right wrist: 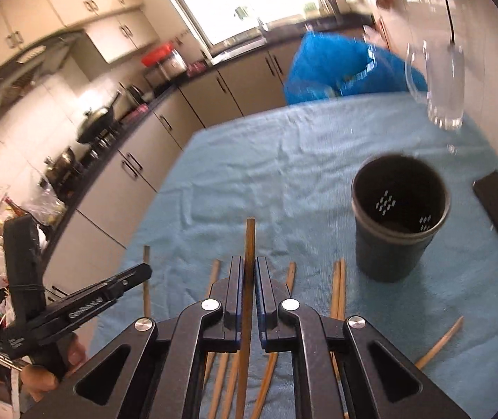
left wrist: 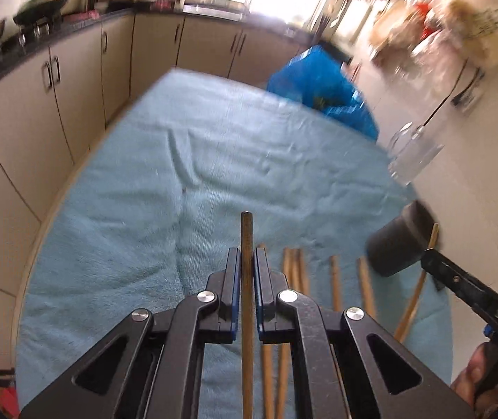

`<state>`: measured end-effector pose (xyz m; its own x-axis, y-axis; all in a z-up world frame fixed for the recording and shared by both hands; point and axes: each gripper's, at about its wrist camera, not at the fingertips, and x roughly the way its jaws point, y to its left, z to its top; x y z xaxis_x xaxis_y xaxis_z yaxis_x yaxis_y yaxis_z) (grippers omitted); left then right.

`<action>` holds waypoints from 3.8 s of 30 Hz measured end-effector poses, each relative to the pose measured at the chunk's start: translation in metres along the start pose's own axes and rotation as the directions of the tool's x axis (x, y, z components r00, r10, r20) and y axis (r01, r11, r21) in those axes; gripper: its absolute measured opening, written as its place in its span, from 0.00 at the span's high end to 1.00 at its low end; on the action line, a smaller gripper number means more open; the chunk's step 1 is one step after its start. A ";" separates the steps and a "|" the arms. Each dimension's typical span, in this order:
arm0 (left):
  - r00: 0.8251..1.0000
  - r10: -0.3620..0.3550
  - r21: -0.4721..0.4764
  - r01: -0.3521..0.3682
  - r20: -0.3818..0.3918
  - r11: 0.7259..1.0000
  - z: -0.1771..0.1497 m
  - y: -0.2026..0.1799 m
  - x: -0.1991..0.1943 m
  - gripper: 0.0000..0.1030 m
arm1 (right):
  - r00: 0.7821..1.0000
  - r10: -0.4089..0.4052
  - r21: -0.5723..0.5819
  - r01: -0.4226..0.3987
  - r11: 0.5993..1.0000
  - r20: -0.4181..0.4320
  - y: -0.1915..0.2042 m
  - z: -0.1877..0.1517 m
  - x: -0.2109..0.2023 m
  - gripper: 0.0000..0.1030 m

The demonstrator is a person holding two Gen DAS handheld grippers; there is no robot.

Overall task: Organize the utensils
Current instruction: 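Lift the held chopsticks upright and carry both over the black cup, then open the right tool over the cup while the left tool releases its chopstick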

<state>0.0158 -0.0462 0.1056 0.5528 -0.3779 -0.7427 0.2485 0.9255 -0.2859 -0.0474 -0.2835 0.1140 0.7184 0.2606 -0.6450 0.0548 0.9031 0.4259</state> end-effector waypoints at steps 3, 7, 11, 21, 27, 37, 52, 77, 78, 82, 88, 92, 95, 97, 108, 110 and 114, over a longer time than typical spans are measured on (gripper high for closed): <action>0.995 -0.011 0.022 0.009 0.094 1.000 -0.004 -0.011 -0.035 0.94 | 0.997 0.025 -0.031 -0.023 0.999 0.079 0.007 -0.002 -0.029 0.93; 0.982 -0.014 0.051 0.005 0.187 0.999 -0.014 -0.025 -0.069 0.94 | 0.982 0.051 -0.087 -0.035 0.996 0.181 0.020 -0.012 -0.062 0.93; 0.969 -0.006 0.061 -0.009 0.247 0.998 -0.023 -0.032 -0.091 0.94 | 0.962 0.061 -0.140 -0.024 0.990 0.265 0.033 -0.027 -0.089 0.93; 0.955 0.004 0.067 -0.025 0.297 0.997 -0.029 -0.041 -0.119 0.94 | 0.950 0.072 -0.140 -0.030 0.990 0.303 0.033 -0.037 -0.113 0.93; 0.951 -0.005 0.076 -0.020 0.310 0.997 -0.031 -0.046 -0.130 0.94 | 0.944 0.075 -0.123 -0.037 0.992 0.320 0.028 -0.040 -0.127 0.93; 0.953 -0.043 0.108 0.011 0.299 0.994 -0.024 -0.059 -0.138 0.94 | 0.938 0.078 -0.079 -0.054 0.995 0.337 0.010 -0.033 -0.143 0.93; 0.943 -0.152 0.210 0.092 0.295 0.973 0.012 -0.119 -0.146 0.94 | 0.901 0.050 -0.029 -0.042 0.999 0.430 -0.026 -0.006 -0.189 0.93; 0.911 -0.279 0.176 0.234 0.304 0.956 0.112 -0.197 -0.066 0.94 | 0.850 -0.106 0.063 0.085 0.994 0.517 -0.082 0.095 -0.179 0.93; 0.917 -0.275 0.168 0.234 0.289 0.958 0.112 -0.198 -0.056 0.94 | 0.854 -0.110 0.071 0.086 0.994 0.508 -0.086 0.096 -0.174 0.93; 0.941 -0.254 0.151 0.224 0.224 0.963 0.110 -0.197 -0.020 0.94 | 0.886 -0.120 0.089 0.089 0.992 0.448 -0.100 0.098 -0.146 0.93; 0.963 -0.219 0.128 0.200 0.160 0.971 0.106 -0.193 0.011 0.93 | 0.918 -0.128 0.112 0.092 0.989 0.376 -0.115 0.096 -0.115 0.92; 0.966 -0.216 0.116 0.200 0.142 0.973 0.105 -0.184 0.014 0.81 | 0.927 -0.121 0.128 0.080 0.989 0.356 -0.123 0.095 -0.110 0.87; 0.967 -0.204 0.117 0.187 0.154 0.975 0.103 -0.178 0.008 0.73 | 0.922 -0.131 0.138 0.086 0.987 0.365 -0.125 0.094 -0.116 0.73; 0.967 -0.203 0.118 0.185 0.154 0.976 0.102 -0.172 0.003 0.73 | 0.917 -0.134 0.140 0.086 0.986 0.377 -0.124 0.091 -0.121 0.71; 0.988 -0.114 0.068 0.107 0.105 0.992 0.060 -0.093 -0.015 0.72 | 0.933 -0.114 0.177 0.056 0.983 0.341 -0.133 0.033 -0.150 0.69; 0.993 -0.087 0.030 0.085 0.073 0.996 0.043 -0.069 -0.007 0.72 | 0.949 -0.114 0.190 0.059 0.980 0.294 -0.140 0.012 -0.142 0.69; 0.999 -0.035 -0.073 0.032 -0.042 0.997 0.012 -0.022 0.028 0.72 | 0.972 -0.118 0.250 0.065 0.966 0.203 -0.160 -0.029 -0.124 0.69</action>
<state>0.0354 -0.0778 0.0990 0.5102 -0.4086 -0.7568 0.2072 0.9124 -0.3529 -0.1653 -0.4503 0.1071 0.8325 0.0780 -0.5485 0.2730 0.8037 0.5286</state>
